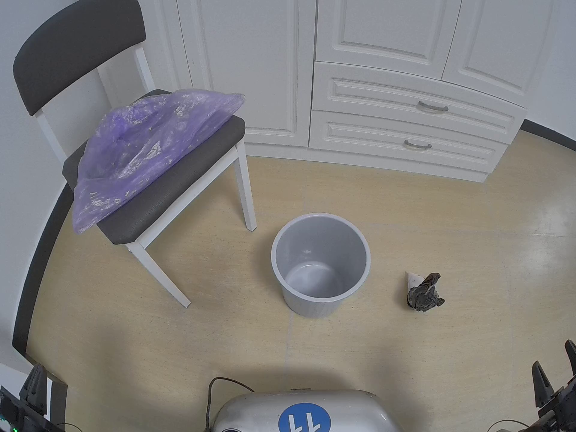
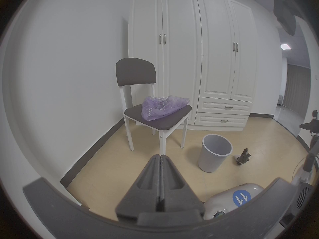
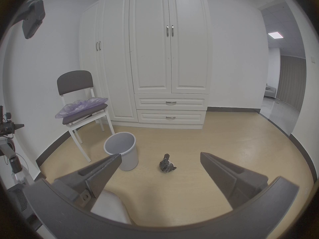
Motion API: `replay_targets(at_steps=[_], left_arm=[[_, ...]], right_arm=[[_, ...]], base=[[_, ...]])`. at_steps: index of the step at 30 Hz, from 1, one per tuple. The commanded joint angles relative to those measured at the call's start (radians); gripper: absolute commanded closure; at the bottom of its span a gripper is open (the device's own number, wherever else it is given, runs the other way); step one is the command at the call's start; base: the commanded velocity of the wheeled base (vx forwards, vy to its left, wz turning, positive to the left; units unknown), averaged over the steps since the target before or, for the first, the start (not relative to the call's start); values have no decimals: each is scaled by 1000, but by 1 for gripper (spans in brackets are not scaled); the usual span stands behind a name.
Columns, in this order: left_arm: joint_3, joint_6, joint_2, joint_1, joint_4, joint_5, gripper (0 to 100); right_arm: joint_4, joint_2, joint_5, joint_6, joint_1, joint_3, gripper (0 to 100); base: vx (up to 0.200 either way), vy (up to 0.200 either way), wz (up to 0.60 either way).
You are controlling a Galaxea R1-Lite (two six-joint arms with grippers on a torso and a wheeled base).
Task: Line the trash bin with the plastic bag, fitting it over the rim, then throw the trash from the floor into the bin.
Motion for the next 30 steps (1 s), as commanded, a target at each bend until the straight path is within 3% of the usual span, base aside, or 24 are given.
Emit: replay_targets(at_steps=[1, 30], left_arm=[[17, -2, -16, 0, 0, 0, 100], [17, 0, -16, 0, 0, 0, 100]], right_arm=[[0, -16, -1, 0, 1, 16, 0], [0, -16, -4, -2, 1, 18, 0]], base=[[0, 0, 0], [0, 0, 0]])
